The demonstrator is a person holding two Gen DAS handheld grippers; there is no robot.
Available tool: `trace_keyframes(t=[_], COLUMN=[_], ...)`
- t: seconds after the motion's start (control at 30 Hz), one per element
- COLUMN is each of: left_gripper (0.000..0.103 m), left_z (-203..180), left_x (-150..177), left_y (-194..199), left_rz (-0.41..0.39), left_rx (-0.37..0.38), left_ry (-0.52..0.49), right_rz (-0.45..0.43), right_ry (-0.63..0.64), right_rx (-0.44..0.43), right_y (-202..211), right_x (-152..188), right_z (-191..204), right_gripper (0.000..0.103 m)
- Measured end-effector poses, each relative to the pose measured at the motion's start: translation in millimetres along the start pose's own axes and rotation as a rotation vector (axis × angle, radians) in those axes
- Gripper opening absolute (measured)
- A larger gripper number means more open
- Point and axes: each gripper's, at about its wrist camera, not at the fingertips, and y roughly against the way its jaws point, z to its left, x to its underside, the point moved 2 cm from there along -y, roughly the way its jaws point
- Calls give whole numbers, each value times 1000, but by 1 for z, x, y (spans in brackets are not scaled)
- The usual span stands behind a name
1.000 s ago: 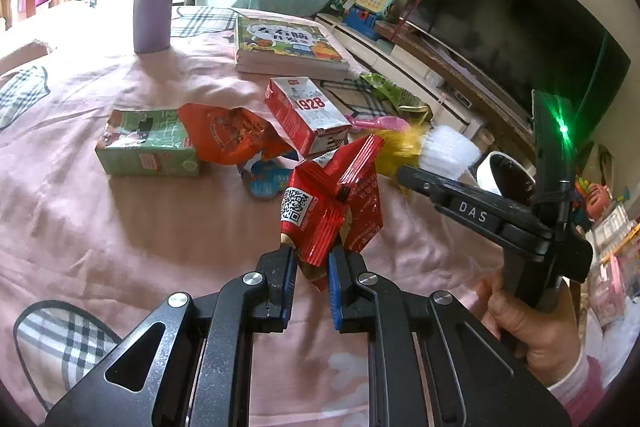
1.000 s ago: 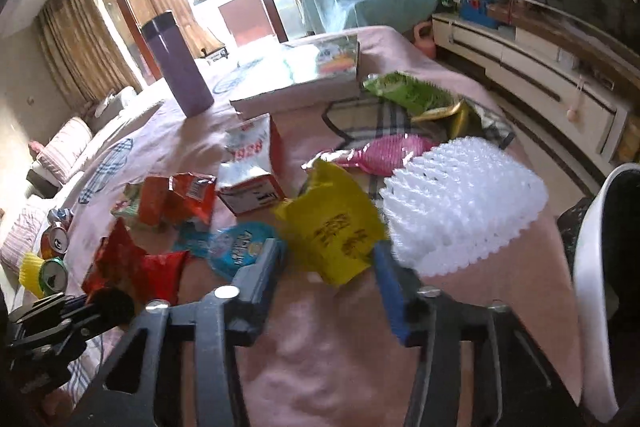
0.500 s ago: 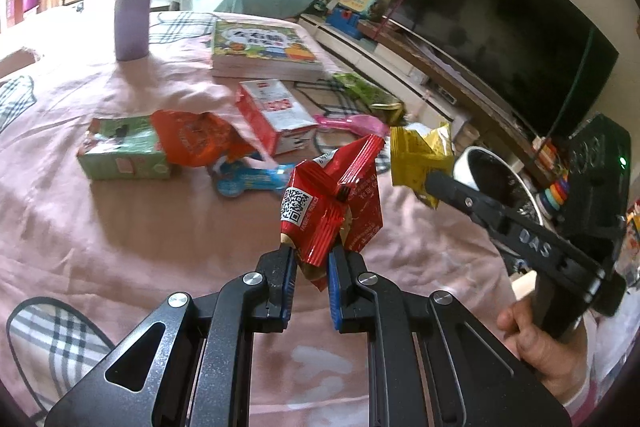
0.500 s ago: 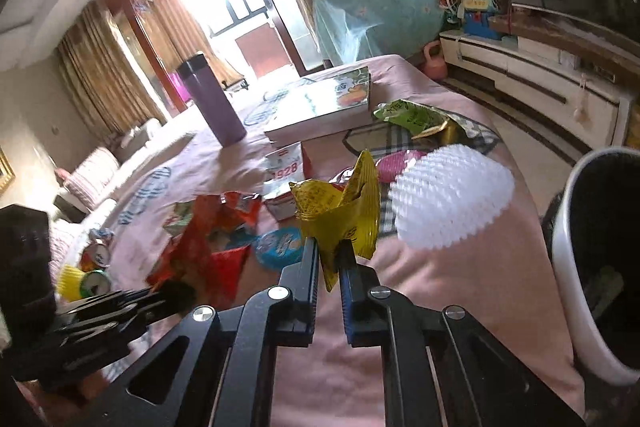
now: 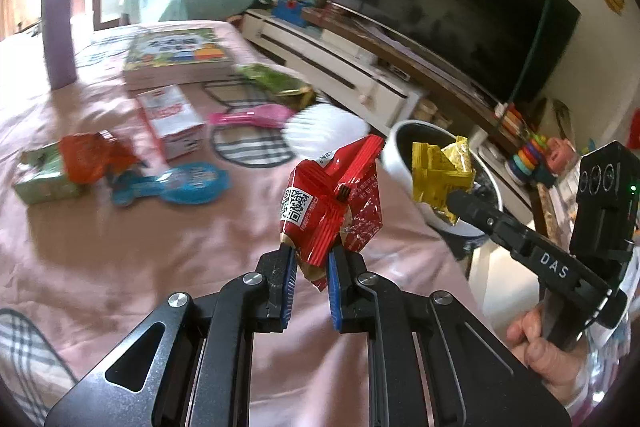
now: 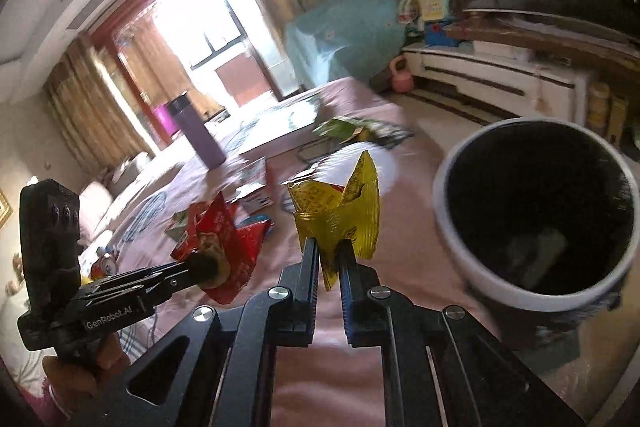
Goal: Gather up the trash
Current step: 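Carry both wrappers over the bin and open both tools to drop them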
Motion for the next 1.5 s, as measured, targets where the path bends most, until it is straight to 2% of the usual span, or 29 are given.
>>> trace_keyframes(t=[0.33,0.43,0.63,1.03,1.2,1.23,1.3,1.33,1.37,1.4,1.47,1.5], left_gripper=[13,12,12,13,13,14,26,37,42,44,59,60], left_z=[-66,-84,-113,-136,-140,-140,-140,-140,-140,-140,-140,-139], left_x=[-21,-29,-42,-54,-55,-56,-55,-55,-55,-55,-54,-53], left_y=[-30,-44,-66,-106,-113,-114,-118,-118,-118,-116,-113,-110], left_rz=[23,42,57,126,129,129,142,143,139,134,126,116], left_rx=[66,96,103,136,132,130,127,134,141,146,146,145], left_ry=[-85,-93,-125,-133,-139,-139,-140,-136,-133,-132,-134,-135], right_rz=[-54,-62,-63,-39,-32,-31,-27,-22,-20,-20,-24,-29], right_ry=[-77,-92,-113,-118,-114,-112,-112,-112,-112,-113,-113,-117], right_rx=[128,152,187,212,224,228,230,232,232,235,248,247], right_y=[35,41,44,38,34,35,35,34,34,34,35,36], right_x=[-10,-13,-21,-29,-31,-31,-31,-32,-33,-33,-35,-35], right_z=[-66,-82,-108,-131,-136,-135,-136,-137,-137,-138,-138,-139], right_gripper=[10,10,10,11,14,14,15,16,18,26,48,66])
